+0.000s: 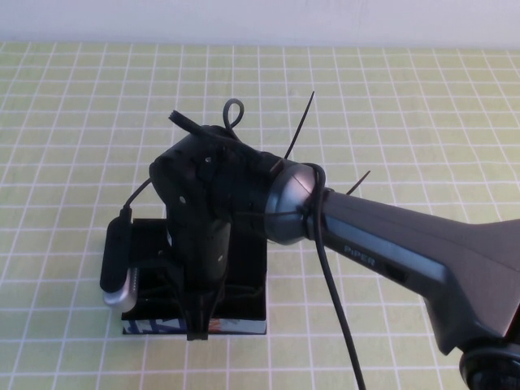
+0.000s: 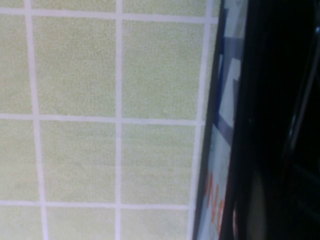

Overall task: Return glasses to glasses case
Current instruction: Place the glasses in the glasses case

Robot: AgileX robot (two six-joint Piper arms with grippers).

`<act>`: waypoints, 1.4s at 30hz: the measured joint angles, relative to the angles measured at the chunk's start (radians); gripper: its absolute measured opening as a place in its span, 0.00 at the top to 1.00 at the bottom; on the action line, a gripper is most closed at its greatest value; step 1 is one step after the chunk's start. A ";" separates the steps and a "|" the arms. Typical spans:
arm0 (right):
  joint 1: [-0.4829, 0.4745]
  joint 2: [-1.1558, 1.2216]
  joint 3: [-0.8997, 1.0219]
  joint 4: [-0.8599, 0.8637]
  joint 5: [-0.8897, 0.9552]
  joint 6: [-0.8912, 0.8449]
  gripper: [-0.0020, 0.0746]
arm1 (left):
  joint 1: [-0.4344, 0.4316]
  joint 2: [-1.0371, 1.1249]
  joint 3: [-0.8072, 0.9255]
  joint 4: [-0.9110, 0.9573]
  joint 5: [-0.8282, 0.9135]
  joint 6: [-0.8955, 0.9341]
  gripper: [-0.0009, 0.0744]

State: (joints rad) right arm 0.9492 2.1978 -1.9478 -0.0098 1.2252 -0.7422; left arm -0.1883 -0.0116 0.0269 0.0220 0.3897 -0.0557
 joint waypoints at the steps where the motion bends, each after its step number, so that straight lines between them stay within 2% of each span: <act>1: 0.000 0.000 0.000 0.001 0.000 0.000 0.91 | 0.000 0.000 0.000 0.000 0.000 0.000 0.99; 7: 0.000 0.000 -0.038 -0.006 0.000 0.012 0.72 | 0.000 0.000 0.000 0.000 0.000 0.000 0.99; 19: 0.000 -0.027 -0.056 -0.041 0.002 0.039 0.68 | 0.000 0.000 0.000 0.000 0.000 0.000 0.99; 23: -0.025 -0.082 -0.056 -0.053 0.002 0.153 0.73 | 0.000 0.000 0.000 0.000 0.000 0.000 0.99; 27: -0.098 -0.130 -0.058 -0.053 0.004 0.275 0.91 | 0.000 0.000 0.000 0.000 0.000 0.000 0.99; 29: -0.141 -0.140 -0.058 -0.053 0.006 0.309 0.96 | 0.000 0.000 0.000 0.000 0.000 0.000 0.99; 34: -0.257 -0.140 -0.058 -0.030 0.007 0.349 0.98 | 0.000 0.000 0.000 0.000 0.000 0.000 0.99; 42: -0.375 -0.140 -0.058 0.173 0.010 0.351 0.99 | 0.000 0.000 0.000 0.000 0.000 0.000 0.99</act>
State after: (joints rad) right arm 0.5743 2.0576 -2.0059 0.1633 1.2349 -0.3915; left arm -0.1883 -0.0116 0.0269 0.0220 0.3897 -0.0557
